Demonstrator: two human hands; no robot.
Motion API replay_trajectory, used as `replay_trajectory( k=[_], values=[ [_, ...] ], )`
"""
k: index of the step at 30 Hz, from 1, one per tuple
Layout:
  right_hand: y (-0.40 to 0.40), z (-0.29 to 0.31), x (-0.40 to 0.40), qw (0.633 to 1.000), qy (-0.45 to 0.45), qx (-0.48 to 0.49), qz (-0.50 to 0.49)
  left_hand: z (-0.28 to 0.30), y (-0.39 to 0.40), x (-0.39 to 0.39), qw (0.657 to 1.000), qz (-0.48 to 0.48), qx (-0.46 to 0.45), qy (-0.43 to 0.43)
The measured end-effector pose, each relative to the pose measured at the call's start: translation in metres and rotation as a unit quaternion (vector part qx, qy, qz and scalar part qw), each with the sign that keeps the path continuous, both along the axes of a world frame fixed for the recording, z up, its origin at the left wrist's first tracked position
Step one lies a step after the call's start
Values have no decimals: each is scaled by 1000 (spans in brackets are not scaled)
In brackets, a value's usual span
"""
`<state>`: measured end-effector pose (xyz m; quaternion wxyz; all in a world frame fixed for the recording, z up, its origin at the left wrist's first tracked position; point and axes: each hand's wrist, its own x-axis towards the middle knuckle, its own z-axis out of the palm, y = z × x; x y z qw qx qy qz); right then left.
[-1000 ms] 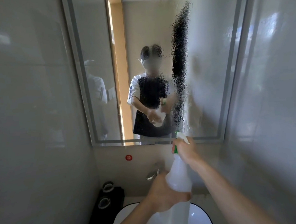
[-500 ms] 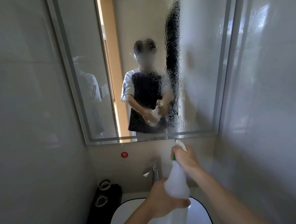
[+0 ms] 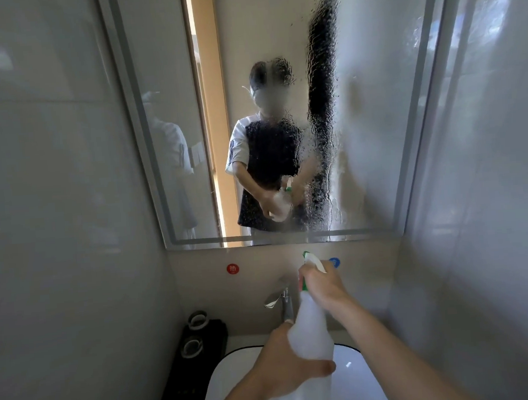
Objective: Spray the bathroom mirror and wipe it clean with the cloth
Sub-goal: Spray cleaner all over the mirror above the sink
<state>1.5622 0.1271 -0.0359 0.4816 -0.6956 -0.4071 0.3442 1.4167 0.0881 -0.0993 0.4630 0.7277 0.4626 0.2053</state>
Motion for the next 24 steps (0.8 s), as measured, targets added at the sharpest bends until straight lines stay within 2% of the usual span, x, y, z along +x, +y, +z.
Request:
replay_trajectory(
  k=[15, 24],
  values=[
    [24, 18, -79, 994, -18, 37, 105, 8, 11, -62, 995, 93, -34, -13],
    [31, 10, -107, 989, 22, 63, 131, 13, 8, -91, 991, 131, -26, -18]
  ],
)
